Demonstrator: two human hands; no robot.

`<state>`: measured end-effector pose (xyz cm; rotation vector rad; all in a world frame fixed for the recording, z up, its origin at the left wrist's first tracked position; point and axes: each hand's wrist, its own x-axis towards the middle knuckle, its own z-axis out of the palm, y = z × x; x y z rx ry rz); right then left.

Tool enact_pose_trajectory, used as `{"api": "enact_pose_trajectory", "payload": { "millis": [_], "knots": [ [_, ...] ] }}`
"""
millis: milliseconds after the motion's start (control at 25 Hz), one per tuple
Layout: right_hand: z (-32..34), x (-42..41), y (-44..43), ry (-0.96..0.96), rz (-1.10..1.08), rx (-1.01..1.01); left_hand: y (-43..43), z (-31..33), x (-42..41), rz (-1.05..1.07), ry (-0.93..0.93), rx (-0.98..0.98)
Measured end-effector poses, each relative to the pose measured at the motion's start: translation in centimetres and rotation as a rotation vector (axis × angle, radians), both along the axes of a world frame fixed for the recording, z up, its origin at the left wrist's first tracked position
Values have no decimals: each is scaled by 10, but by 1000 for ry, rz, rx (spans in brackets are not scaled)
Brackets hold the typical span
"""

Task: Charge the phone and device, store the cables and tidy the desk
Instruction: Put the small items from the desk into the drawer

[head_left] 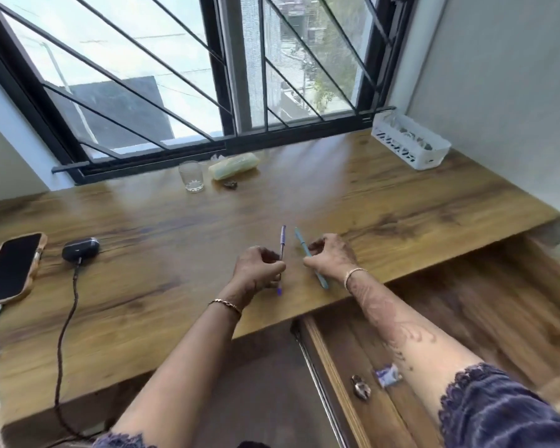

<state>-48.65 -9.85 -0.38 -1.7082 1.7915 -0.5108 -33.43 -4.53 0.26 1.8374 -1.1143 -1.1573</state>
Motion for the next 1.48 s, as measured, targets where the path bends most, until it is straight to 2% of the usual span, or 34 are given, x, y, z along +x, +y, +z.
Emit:
{"api": "enact_pose_trajectory", "payload": {
  "millis": [160,280,480,680,800,960,1120,1480],
  "knots": [
    [0,-83,48,-431,-154,64,32,-6,-81,-8,45,-38],
    [-7,-135,74,-567,-169,151,53,-18,-131,-91,40,-81],
    [-32,-193,105,-507,-176,293,84,-41,-188,-222,-14,9],
    [-60,-196,103,-432,-198,347,81,-60,-184,-273,-410,98],
    [-77,-178,91,-354,-169,318,73,-69,-178,-285,-547,201],
    [-94,-142,73,-211,-84,301,59,-78,-176,-337,-637,281],
    [-110,-119,64,-132,-92,322,51,-88,-173,-406,-702,306],
    [-118,-118,66,49,-98,289,45,-98,-171,-482,-744,320]
  ]
}}
